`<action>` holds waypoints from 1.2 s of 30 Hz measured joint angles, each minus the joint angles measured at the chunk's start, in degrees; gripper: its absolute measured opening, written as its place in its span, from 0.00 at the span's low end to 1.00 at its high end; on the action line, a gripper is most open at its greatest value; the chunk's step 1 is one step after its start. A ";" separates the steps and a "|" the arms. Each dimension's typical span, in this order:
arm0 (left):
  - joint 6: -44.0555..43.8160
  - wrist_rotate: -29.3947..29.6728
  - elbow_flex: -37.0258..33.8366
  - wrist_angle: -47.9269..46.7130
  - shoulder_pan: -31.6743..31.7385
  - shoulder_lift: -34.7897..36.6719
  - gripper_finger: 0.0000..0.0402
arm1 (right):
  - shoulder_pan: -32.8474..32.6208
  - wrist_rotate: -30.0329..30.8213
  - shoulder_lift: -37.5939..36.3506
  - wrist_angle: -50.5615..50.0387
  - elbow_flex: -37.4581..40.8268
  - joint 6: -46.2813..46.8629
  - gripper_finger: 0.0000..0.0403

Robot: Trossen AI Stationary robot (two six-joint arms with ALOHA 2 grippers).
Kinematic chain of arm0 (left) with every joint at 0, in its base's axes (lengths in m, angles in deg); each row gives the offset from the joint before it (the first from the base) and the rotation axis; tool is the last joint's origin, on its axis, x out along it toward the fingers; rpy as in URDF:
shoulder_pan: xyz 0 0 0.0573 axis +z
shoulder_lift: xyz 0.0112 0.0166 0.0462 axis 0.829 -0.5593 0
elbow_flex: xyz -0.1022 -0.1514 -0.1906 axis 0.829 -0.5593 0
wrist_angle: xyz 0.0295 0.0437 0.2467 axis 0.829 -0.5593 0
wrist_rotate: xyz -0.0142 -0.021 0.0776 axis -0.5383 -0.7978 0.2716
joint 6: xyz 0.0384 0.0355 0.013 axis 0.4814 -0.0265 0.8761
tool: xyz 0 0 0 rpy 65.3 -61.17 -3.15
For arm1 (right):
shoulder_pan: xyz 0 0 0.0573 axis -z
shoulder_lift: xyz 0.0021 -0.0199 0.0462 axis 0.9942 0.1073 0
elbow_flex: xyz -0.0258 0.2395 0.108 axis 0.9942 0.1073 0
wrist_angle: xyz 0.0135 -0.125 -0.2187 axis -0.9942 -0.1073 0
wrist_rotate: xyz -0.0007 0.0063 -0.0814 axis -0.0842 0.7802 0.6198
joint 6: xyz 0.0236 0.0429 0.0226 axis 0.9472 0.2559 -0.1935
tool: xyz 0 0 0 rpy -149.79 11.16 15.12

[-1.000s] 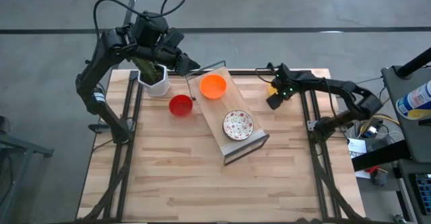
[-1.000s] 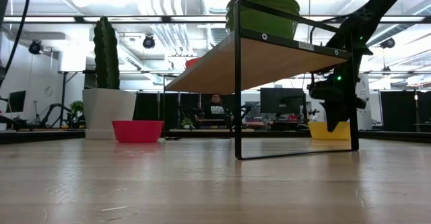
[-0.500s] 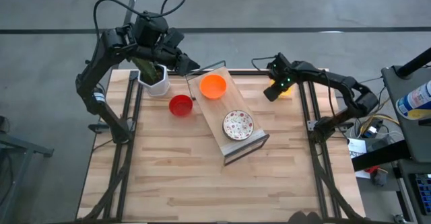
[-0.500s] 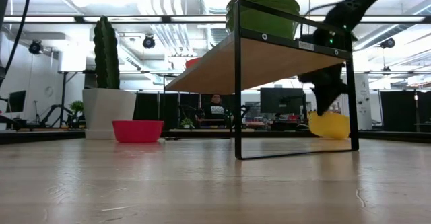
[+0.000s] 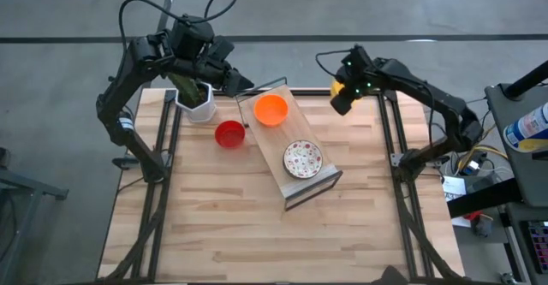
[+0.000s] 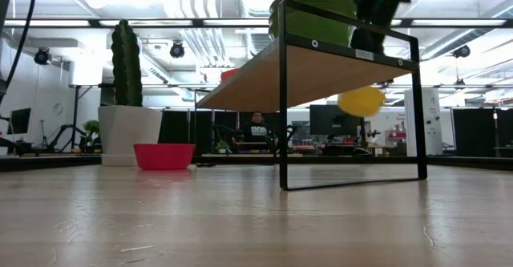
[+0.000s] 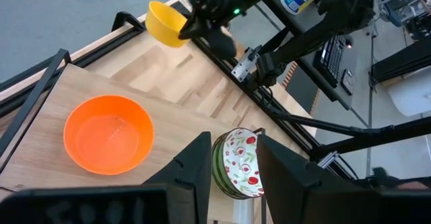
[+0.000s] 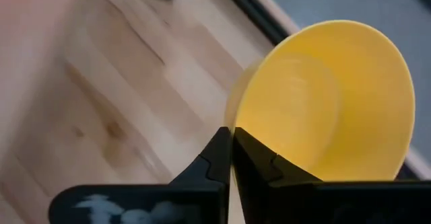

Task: Pick & Place Mini bowls
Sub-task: Stack the yellow bowl on the orange bowl

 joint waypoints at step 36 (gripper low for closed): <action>-1.71 7.41 -2.93 -5.60 0.02 0.65 0.27 | -28.23 1.92 25.09 -9.55 -46.56 -19.26 0.02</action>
